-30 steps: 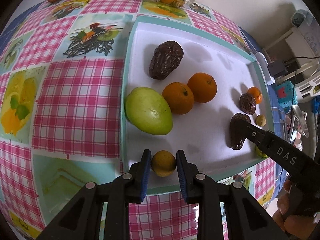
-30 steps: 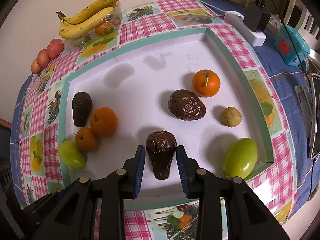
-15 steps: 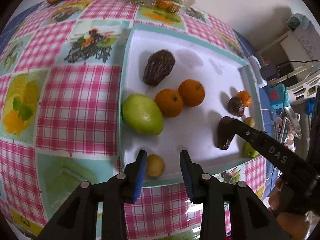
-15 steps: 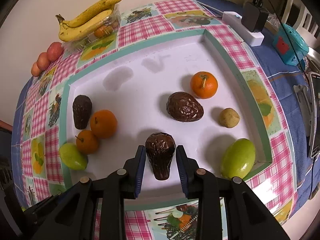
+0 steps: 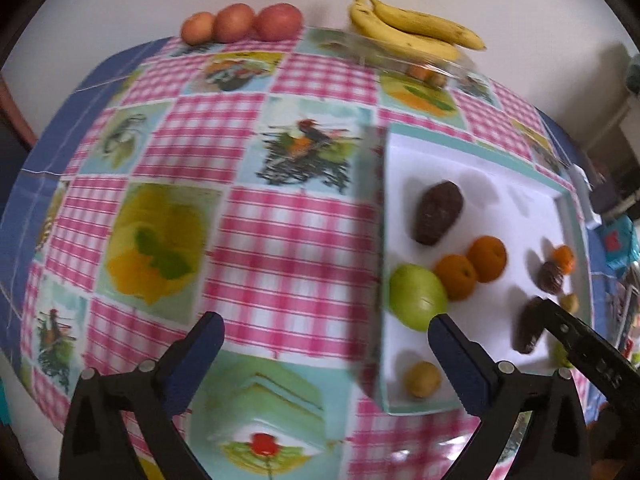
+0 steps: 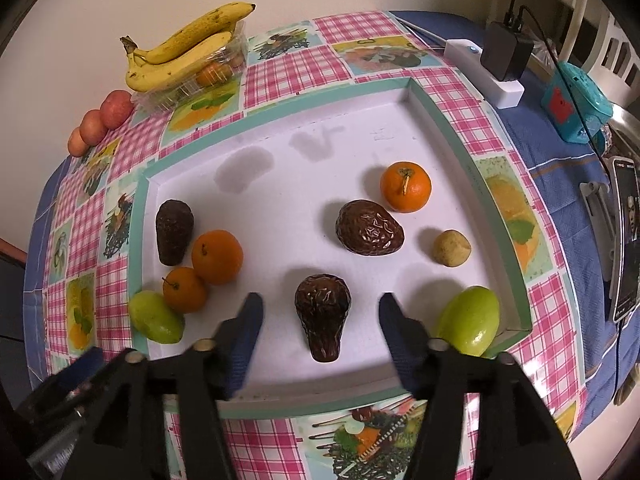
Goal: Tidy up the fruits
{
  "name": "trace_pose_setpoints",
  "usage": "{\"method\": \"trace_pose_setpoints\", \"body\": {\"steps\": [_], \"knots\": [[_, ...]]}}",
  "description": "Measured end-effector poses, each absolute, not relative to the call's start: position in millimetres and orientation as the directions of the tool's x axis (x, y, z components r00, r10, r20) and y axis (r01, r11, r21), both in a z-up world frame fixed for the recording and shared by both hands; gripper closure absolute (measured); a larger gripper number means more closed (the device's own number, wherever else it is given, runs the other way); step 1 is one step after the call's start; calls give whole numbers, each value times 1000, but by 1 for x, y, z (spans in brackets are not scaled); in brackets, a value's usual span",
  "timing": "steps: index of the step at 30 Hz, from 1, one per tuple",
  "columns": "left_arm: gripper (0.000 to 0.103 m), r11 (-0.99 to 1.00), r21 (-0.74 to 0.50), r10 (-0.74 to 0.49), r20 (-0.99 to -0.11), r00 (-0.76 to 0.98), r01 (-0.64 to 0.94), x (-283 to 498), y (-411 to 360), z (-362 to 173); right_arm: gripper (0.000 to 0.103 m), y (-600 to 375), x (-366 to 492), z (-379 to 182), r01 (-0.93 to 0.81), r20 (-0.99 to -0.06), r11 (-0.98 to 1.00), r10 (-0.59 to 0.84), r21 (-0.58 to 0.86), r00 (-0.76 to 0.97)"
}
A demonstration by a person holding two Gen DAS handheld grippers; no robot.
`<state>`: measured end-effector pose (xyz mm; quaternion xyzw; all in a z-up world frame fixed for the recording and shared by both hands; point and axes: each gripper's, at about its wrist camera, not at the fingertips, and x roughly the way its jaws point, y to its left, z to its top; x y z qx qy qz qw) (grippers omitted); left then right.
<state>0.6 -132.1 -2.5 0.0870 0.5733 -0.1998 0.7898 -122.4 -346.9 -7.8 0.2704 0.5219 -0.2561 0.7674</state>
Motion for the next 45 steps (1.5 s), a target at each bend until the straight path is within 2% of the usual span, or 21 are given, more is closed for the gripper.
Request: {"method": "trace_pose_setpoints", "body": {"steps": [2,4,9,10,12,19,23,36,45], "knots": [[0,911,-89,-211,-939,272,402,4,-129,-4,36,-346,-121,-8,672,-940,726,-111,145,323],[0,917,-90,-210,-937,278,390,7,-124,-5,24,-345,-121,-9,669,-940,731,-119,134,319],[0,911,-67,-207,-927,312,407,11,-118,-4,21,-342,-119,-8,652,-934,748,-138,120,330],[0,909,-51,-200,-923,328,413,11,-116,-2,12,-341,-120,-8,649,-933,752,-141,117,332],[0,906,-27,-192,-916,352,422,12,-113,1,7,-338,-120,-7,642,-930,758,-150,109,336],[0,923,57,-118,-900,420,381,6,-94,16,7,-328,-122,-3,632,-920,770,-180,89,348],[0,911,156,-46,-882,468,382,-9,-90,24,7,-321,-126,0,628,-916,771,-173,103,362],[0,881,159,-90,-868,489,446,-49,-66,46,7,-279,-156,19,611,-897,786,-200,94,395],[0,907,89,-109,-894,434,412,-44,-51,44,7,-256,-170,33,586,-873,807,-237,68,427]]}}
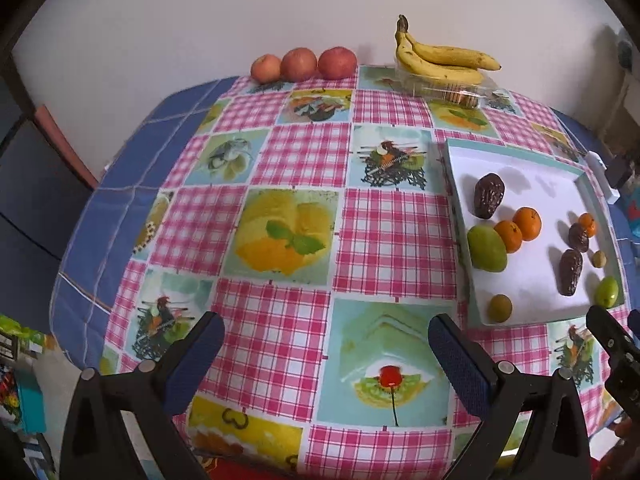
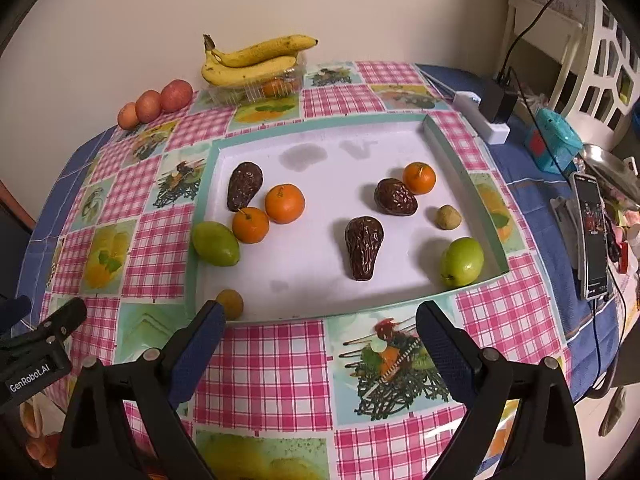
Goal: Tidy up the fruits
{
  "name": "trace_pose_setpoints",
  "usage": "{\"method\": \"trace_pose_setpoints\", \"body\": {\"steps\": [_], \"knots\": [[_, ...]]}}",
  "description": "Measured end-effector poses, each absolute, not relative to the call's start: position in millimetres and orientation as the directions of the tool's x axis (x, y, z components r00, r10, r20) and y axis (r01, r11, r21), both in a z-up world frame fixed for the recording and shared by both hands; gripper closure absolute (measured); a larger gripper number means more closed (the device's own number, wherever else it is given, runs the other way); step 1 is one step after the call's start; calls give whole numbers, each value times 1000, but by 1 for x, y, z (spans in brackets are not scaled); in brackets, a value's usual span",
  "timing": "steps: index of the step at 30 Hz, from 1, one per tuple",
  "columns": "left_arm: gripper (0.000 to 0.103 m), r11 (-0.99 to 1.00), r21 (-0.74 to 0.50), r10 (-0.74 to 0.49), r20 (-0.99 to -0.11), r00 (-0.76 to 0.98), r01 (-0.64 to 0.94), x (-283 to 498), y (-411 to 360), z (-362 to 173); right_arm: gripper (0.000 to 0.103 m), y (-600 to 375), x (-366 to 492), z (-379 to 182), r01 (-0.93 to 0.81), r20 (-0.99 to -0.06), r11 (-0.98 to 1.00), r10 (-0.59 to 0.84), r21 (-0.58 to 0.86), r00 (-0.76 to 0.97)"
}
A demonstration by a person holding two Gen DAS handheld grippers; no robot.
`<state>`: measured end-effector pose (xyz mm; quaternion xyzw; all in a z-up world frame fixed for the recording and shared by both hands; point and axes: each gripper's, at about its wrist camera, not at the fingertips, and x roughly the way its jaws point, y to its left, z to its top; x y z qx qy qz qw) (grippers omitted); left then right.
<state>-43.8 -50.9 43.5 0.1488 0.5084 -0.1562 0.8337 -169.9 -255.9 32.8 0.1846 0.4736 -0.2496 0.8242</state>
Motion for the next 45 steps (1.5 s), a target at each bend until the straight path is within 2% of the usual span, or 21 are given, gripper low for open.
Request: {"method": "trace_pose_setpoints", "body": {"steps": [45], "knots": [[0,916,79,-103,-902,420,394,-39,-47,43,7,-252,-168,34,582,-875,811,-236,64,424]]}}
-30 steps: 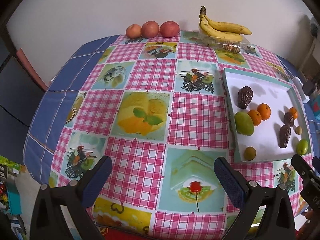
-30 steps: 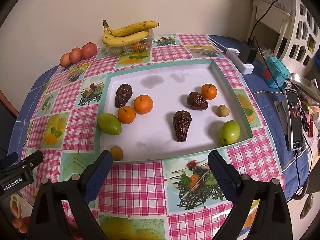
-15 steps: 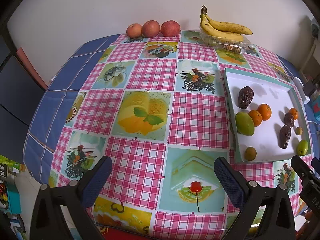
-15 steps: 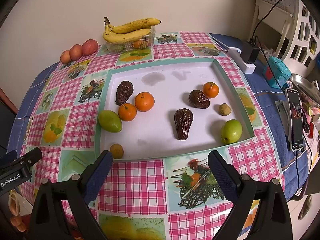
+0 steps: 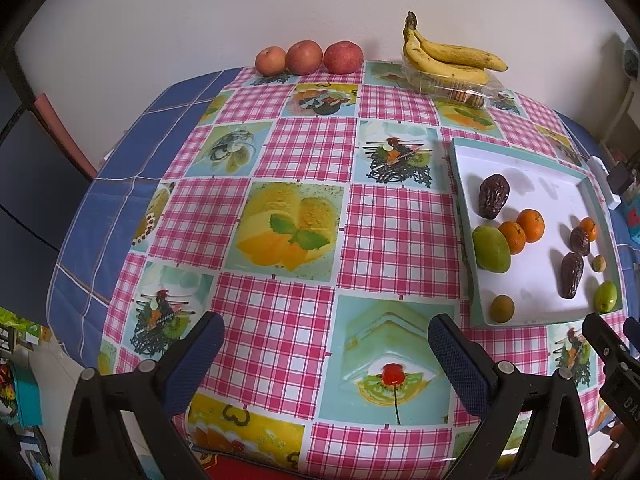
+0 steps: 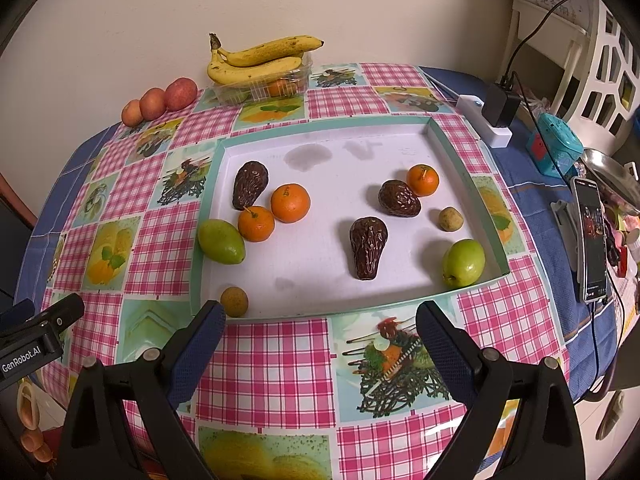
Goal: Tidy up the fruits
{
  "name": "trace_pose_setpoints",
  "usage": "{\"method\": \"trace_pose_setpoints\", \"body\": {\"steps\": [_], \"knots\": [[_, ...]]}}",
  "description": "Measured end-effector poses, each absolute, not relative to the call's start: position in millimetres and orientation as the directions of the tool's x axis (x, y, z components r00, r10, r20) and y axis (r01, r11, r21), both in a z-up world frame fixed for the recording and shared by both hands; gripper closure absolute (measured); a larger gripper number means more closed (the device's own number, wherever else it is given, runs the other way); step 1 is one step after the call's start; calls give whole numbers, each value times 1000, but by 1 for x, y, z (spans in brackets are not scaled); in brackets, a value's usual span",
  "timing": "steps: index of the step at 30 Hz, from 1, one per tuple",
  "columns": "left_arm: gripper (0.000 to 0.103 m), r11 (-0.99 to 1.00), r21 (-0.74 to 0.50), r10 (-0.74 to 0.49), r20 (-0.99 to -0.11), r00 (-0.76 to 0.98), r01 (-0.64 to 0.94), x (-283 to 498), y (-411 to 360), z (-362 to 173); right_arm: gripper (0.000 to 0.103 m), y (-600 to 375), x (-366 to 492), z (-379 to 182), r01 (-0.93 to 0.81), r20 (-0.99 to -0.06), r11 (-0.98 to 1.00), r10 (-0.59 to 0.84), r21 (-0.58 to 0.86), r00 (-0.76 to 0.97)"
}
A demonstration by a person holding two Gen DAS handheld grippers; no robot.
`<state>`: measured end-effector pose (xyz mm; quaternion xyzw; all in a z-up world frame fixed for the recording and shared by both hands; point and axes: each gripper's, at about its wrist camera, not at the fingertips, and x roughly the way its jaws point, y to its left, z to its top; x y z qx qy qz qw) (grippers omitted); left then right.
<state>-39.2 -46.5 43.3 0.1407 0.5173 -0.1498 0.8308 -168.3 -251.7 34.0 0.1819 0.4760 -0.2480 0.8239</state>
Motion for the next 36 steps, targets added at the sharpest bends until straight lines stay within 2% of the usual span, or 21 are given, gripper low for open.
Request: {"method": "trace_pose_setpoints", "body": {"steps": [36], "knots": [[0,916,80,-101,-902,419,392,-38,-42,41,7,-252,-168,32,575,-880,816,-228,61,416]]}}
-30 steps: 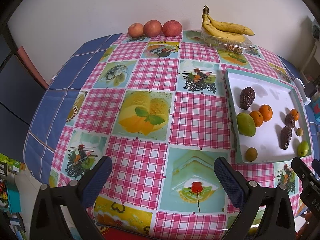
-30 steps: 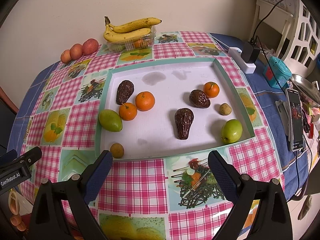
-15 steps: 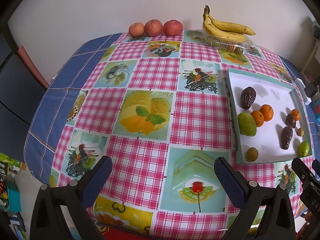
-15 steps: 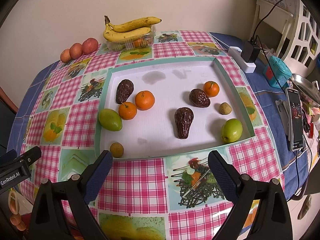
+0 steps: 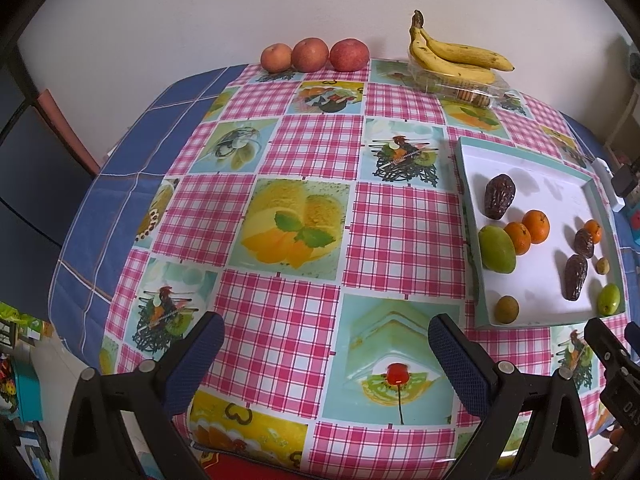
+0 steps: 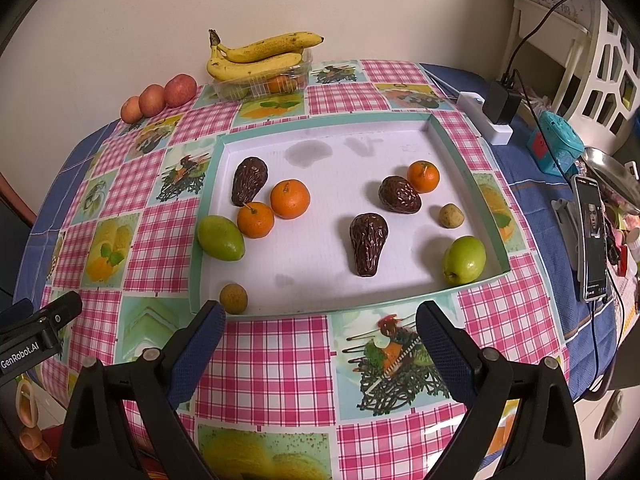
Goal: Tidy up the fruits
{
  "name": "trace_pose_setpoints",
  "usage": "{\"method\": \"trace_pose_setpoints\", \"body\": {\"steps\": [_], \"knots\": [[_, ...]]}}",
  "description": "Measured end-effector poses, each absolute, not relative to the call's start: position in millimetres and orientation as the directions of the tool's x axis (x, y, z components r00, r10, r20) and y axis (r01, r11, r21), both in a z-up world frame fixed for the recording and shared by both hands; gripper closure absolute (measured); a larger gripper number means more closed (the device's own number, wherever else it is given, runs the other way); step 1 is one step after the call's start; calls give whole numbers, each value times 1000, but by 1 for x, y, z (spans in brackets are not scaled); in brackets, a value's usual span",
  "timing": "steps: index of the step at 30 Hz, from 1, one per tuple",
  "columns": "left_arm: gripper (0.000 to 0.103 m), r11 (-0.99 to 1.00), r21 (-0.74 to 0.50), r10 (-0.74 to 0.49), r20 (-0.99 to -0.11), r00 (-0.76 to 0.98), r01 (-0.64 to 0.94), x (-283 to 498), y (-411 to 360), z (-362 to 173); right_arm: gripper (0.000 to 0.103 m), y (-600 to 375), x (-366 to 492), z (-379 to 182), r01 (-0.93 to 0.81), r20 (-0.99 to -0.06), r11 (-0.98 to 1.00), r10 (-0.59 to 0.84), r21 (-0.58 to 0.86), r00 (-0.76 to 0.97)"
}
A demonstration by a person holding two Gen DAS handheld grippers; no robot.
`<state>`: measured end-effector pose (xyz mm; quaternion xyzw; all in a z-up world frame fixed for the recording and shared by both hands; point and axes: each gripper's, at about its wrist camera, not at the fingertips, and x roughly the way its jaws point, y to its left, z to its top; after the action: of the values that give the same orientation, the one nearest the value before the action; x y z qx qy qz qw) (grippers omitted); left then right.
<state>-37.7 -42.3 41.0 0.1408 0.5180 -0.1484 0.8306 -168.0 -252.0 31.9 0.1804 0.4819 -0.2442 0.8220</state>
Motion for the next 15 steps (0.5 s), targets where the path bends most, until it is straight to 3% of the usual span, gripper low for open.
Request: {"method": "trace_pose_setpoints", "body": {"steps": [15], "knots": [[0,918,86,-92,-903,419,386,-37,-44,40,7,-252,-168,31,573,-881,817,-226,60,415]]}}
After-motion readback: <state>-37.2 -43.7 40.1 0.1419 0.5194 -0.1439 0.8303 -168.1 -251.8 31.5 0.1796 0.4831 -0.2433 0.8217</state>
